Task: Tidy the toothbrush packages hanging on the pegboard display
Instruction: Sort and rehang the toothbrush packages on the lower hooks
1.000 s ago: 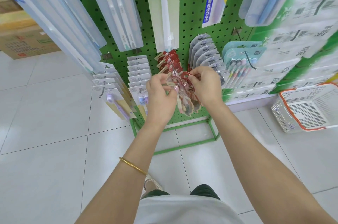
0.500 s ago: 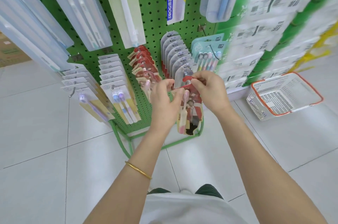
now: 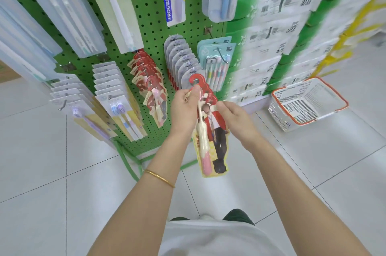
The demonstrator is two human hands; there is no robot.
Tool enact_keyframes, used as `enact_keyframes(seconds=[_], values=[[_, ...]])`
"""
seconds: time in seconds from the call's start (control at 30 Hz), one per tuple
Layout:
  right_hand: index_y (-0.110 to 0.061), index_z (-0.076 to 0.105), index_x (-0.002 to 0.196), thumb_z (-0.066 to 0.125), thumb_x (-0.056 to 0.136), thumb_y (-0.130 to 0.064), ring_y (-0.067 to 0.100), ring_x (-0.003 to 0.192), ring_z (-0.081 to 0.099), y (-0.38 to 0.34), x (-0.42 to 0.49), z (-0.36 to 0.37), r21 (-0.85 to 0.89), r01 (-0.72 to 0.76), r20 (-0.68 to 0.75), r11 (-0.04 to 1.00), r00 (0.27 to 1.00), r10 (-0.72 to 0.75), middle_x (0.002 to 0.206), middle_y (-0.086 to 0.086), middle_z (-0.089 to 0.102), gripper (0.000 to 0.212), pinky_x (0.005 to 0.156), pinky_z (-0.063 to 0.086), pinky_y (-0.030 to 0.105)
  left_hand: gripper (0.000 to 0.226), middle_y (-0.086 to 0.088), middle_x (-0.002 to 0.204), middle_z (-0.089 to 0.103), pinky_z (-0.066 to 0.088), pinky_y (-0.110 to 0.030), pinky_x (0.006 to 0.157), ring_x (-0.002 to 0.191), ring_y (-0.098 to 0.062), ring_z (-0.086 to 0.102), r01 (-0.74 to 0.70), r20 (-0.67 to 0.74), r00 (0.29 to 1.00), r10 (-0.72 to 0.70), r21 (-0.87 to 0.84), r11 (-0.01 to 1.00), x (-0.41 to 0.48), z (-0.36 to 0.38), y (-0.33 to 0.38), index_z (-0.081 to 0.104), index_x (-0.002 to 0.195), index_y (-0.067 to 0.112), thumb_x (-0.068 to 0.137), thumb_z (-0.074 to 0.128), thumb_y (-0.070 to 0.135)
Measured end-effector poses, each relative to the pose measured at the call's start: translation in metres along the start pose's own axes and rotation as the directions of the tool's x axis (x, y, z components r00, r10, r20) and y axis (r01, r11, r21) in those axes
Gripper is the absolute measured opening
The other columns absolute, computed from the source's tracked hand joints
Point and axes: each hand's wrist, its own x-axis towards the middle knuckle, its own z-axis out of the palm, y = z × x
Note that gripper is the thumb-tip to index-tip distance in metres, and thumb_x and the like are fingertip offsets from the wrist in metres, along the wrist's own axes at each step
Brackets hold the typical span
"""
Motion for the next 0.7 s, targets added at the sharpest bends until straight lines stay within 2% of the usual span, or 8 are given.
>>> enact_keyframes(seconds=[0.1,0.17,0.2,0.27,0.33,0.4,0.57,0.7], values=[[-0.010,0.060,0.078,0.049,0.099,-0.022,0.007,0.058,0.051,0.002,-0.014,0.017,0.202,0.004,-0.016,0.979,1.000,-0.001,0.066,-0.003,0.057,0.027,0.058,0.041,0.023,0.045,-0.002,0.084,0.057,0.045,-0.032,0.067,0.074,-0.017,0.051,-0.067,-0.070,0.995,0.071,0.064,0.996,0.004,0.004,-0.004,0.053,0.092,0.008,0.095,0.043,0.052],[-0.015,0.058,0.073,0.049,0.099,-0.019,0.008,0.052,0.053,-0.002,-0.017,0.026,0.379,-0.035,-0.056,0.925,0.997,0.060,0.059,-0.005,0.059,0.028,0.052,0.042,0.022,0.046,-0.008,0.107,0.058,0.046,-0.037,0.087,0.095,-0.020,0.053,-0.113,-0.097,0.987,0.127,0.137,0.984,-0.003,0.006,-0.007,0.054,0.109,0.008,0.096,0.040,0.050],[-0.015,0.059,0.074,0.049,0.099,-0.019,0.009,0.051,0.054,-0.006,-0.017,0.030,0.456,-0.060,-0.063,0.888,0.993,0.099,0.058,-0.005,0.061,0.027,0.052,0.043,0.022,0.046,-0.008,0.125,0.052,0.040,-0.031,0.095,0.111,-0.020,0.048,-0.133,-0.106,0.982,0.157,0.202,0.970,-0.008,0.005,-0.008,0.048,0.124,0.010,0.097,0.039,0.047],[-0.016,0.062,0.077,0.050,0.098,-0.019,0.010,0.055,0.058,-0.011,-0.016,0.034,0.525,-0.089,-0.053,0.846,0.989,0.137,0.062,-0.004,0.064,0.024,0.056,0.046,0.024,0.055,-0.006,0.147,0.032,0.030,-0.025,0.094,0.129,-0.014,0.030,-0.166,-0.095,0.973,0.210,0.346,0.924,-0.018,0.002,-0.011,0.028,0.145,0.015,0.099,0.038,0.043],[-0.016,0.063,0.079,0.051,0.098,-0.019,0.011,0.061,0.061,-0.015,-0.015,0.038,0.537,-0.098,-0.020,0.838,0.991,0.129,0.065,-0.004,0.067,0.023,0.061,0.048,0.026,0.061,-0.007,0.155,0.019,0.029,-0.031,0.103,0.137,-0.013,0.020,-0.202,-0.072,0.966,0.248,0.389,0.899,-0.021,-0.005,-0.014,0.014,0.151,0.017,0.099,0.037,0.041],[-0.015,0.064,0.080,0.050,0.098,-0.019,0.011,0.063,0.062,-0.017,-0.012,0.040,0.548,-0.107,-0.008,0.830,0.991,0.133,0.067,-0.004,0.068,0.023,0.064,0.050,0.026,0.065,-0.008,0.156,0.014,0.030,-0.038,0.107,0.140,-0.017,0.019,-0.226,-0.039,0.962,0.269,0.433,0.872,-0.021,-0.011,-0.015,0.008,0.152,0.018,0.099,0.038,0.040],[-0.011,0.056,0.076,0.047,0.099,-0.016,0.008,0.049,0.059,-0.028,-0.001,0.037,0.668,-0.084,-0.068,0.739,0.982,0.174,0.056,-0.004,0.064,0.025,0.050,0.049,0.018,0.069,-0.010,0.154,0.015,0.041,-0.042,0.100,0.137,-0.025,0.030,-0.324,0.151,0.945,0.289,0.515,0.794,-0.033,-0.013,-0.019,0.006,0.151,0.018,0.097,0.044,0.037],[-0.013,0.053,0.072,0.048,0.099,-0.016,0.007,0.045,0.055,-0.030,0.012,0.024,0.698,-0.038,-0.166,0.716,0.963,0.212,0.051,-0.006,0.061,0.027,0.048,0.047,0.018,0.082,-0.010,0.158,0.002,0.037,-0.043,0.102,0.140,-0.029,0.027,-0.371,0.393,0.905,0.161,0.545,0.752,-0.043,-0.015,-0.026,-0.009,0.151,0.025,0.094,0.048,0.043]])
